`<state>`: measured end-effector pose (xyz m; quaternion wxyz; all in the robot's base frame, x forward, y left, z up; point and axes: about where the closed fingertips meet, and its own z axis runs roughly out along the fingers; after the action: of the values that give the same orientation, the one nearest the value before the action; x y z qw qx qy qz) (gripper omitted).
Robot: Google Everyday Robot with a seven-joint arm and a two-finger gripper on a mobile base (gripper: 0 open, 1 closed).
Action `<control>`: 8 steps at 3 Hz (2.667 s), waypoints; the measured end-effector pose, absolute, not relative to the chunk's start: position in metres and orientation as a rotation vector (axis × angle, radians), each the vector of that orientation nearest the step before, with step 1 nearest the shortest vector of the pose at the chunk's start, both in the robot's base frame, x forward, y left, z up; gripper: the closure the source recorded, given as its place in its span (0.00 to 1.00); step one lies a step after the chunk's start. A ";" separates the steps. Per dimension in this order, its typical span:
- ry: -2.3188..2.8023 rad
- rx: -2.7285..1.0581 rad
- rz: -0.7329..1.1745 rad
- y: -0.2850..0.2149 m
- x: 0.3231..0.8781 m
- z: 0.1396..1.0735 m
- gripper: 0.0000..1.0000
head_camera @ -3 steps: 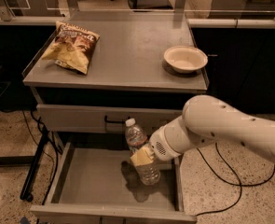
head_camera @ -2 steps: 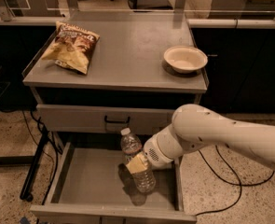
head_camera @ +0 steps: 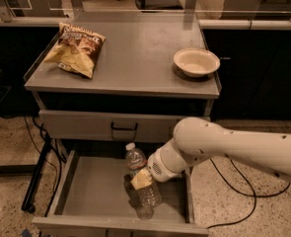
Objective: Place water bottle into middle drawer
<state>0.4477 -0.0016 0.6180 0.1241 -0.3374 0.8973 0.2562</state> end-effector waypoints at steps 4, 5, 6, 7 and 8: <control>2.776 -0.954 0.733 0.018 0.461 0.529 1.00; 2.872 -0.943 0.673 0.032 0.470 0.468 1.00; 2.874 -0.942 0.673 0.033 0.470 0.466 1.00; 2.887 -0.955 0.669 0.039 0.469 0.453 1.00; 2.923 -0.973 0.675 0.054 0.479 0.429 1.00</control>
Offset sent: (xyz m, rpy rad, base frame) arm 0.0089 0.0215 -0.0994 -0.0996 0.1488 -0.0282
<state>0.4792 0.0540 0.4291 -0.0063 -0.3086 0.9268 0.2139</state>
